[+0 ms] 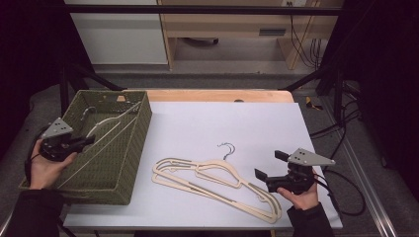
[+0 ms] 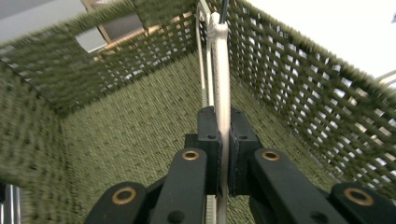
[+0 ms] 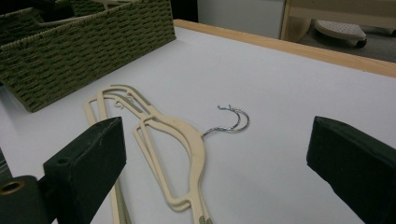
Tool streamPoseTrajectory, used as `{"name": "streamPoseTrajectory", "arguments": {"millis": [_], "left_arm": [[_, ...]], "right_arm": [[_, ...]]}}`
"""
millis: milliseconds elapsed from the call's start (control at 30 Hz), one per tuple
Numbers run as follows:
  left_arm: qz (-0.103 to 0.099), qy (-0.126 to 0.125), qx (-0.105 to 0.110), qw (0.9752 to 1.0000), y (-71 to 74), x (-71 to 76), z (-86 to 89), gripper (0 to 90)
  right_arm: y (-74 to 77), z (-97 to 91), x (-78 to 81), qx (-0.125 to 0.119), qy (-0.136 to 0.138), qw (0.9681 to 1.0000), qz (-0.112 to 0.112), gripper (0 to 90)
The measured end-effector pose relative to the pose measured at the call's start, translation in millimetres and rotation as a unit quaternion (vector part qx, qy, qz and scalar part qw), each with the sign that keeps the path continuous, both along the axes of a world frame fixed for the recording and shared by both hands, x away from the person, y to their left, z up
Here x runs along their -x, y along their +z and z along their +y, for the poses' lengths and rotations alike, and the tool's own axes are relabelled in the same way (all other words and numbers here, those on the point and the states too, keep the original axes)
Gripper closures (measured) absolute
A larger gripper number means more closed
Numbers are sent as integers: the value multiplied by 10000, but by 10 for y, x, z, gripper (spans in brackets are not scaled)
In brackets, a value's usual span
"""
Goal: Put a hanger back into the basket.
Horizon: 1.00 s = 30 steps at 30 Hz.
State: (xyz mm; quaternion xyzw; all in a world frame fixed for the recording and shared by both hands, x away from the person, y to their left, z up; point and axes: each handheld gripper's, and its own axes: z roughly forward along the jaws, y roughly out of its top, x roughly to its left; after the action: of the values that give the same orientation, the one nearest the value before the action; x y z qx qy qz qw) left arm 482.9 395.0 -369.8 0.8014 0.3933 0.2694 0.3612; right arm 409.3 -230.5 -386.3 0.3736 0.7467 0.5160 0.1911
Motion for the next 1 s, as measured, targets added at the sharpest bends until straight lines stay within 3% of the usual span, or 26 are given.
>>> {"name": "streamPoseTrajectory", "arguments": {"millis": [167,333,500,700,900,1000], "left_arm": [[130,15,-90,9999,-144,-7,-107,848],[393,-70,-155,9991,-211,-4,-175,817],[729,-178,-313,9967,-267,-14,-216,786],[919,-318,-338,9947,-304,-26,-244,767],[1179,-475,-440,9909,-341,-39,-286,722],[1180,-476,-435,9909,-353,-44,-298,705]], "right_arm": [[-8,11,-1,18,22,10000,22,52],[-15,17,-6,39,64,10000,26,53],[-25,36,-8,50,74,9999,54,54],[-23,37,-2,50,79,9999,53,55],[-29,43,-5,86,103,9999,50,55],[-27,44,-3,76,101,9999,58,55]]}}
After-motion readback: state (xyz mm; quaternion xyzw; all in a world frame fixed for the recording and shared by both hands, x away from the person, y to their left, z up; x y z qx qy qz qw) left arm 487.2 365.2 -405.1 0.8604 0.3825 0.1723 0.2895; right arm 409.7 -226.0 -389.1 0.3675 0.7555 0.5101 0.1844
